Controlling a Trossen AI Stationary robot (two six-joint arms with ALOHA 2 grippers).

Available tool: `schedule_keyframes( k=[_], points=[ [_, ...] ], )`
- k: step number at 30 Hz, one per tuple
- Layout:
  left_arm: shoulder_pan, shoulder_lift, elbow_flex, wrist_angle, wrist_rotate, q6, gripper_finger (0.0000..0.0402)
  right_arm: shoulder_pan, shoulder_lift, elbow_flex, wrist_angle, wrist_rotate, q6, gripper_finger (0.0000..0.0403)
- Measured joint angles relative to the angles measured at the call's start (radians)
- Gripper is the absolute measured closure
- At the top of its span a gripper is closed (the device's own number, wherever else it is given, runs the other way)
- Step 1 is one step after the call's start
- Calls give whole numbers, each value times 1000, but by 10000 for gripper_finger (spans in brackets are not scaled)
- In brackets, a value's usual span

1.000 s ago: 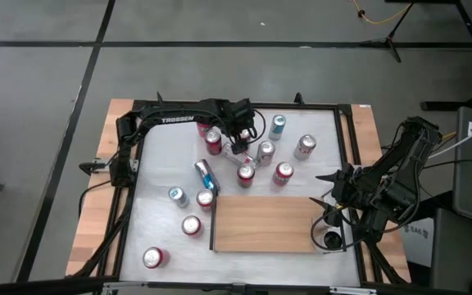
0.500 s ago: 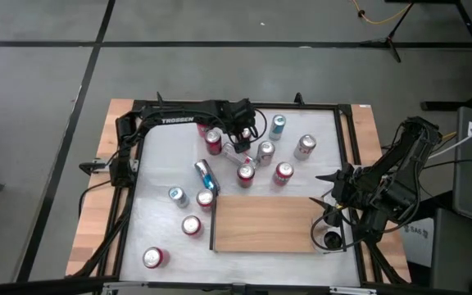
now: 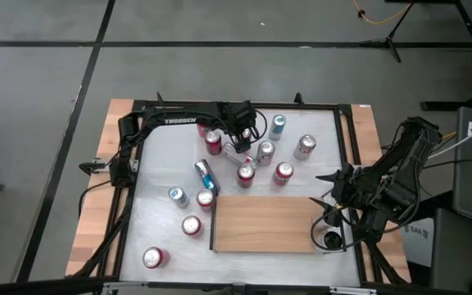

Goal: Place canned beverage on shelf
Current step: Put the top right orange soda can on the shelf

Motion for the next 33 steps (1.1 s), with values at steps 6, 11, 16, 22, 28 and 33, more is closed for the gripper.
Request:
schedule_keyframes(
  k=[6,11,16,22,28,33],
  points=[
    [0,-1,1,11,-5,1,41,0,0,0,0,0,0,93],
    [-1,-1,1,13,-4,2,88,0,0,0,0,0,0,93],
    [-1,-1,3,13,-4,2,144,0,0,0,0,0,0,93],
    [-11,-2,49,-7,-6,3,168,0,0,0,-1,0,0,93],
    [-39,-20,179,-146,-51,3,168,0,0,0,-1,0,0,93],
    [-89,-30,348,-280,-99,-6,170,0,0,0,0,0,0,93]
  ],
)
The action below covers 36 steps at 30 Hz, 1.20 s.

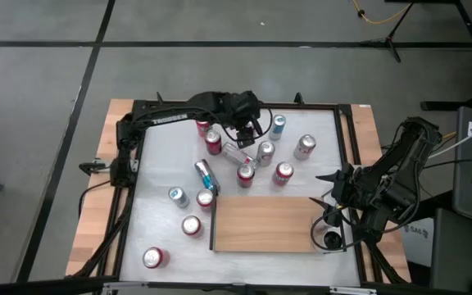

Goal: Place canned beverage on shelf
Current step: Put the top right orange soda can on the shelf

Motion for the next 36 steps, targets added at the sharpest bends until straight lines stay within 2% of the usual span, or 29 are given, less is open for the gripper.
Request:
schedule_keyframes(
  k=[4,9,16,22,27,36],
  points=[
    [-70,-2,148,-94,-11,-53,170,0,0,0,0,0,0,93],
    [-198,-2,259,-121,-13,-135,170,0,0,0,1,0,0,93],
    [-405,7,276,-111,-30,-277,170,0,0,0,0,0,0,93],
    [-548,44,276,-4,-32,-382,172,0,0,0,-1,0,0,93],
    [-601,96,276,93,-27,-417,176,0,0,0,-1,0,0,93],
    [-587,189,276,173,83,-472,183,0,0,0,-2,0,0,93]
  ],
)
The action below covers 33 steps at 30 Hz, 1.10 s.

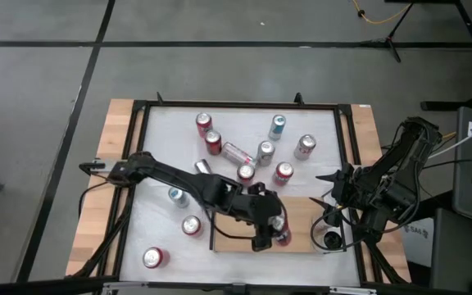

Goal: Place canned beverage on shelf
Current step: Put the top right orange soda can on the shelf

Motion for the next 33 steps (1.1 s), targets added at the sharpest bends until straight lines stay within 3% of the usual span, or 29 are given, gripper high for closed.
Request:
schedule_keyframes(
  k=[16,33],
  points=[
    [-4,134,0,-59,7,-22,183,0,0,0,-1,0,0,93],
    [-54,147,2,-62,-74,-15,182,0,0,0,-7,0,0,93]
  ],
)
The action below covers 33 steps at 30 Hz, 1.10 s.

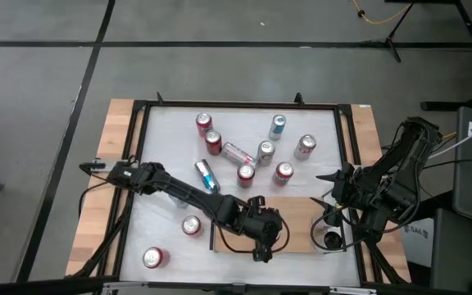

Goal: Place canned beverage on shelf
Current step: Put the top right orange soda can on the shelf

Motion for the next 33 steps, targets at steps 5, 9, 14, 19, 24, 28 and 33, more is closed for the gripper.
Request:
schedule_keyframes(
  k=[5,9,14,19,24,28,33],
  points=[
    [-9,0,0,-1,4,0,181,0,0,0,0,0,0,93],
    [-9,1,-1,-1,8,-1,181,0,0,0,0,0,0,93],
    [-9,1,-1,-1,10,-5,181,0,0,0,0,0,0,93],
    [-9,2,-2,-1,7,-4,181,0,0,0,1,0,0,93],
    [-17,2,-2,0,-24,10,181,0,0,0,1,0,0,93],
    [-28,3,-3,28,-39,63,181,0,0,0,1,0,0,93],
    [-37,4,-4,42,-43,102,181,0,0,0,1,0,0,93]
  ],
)
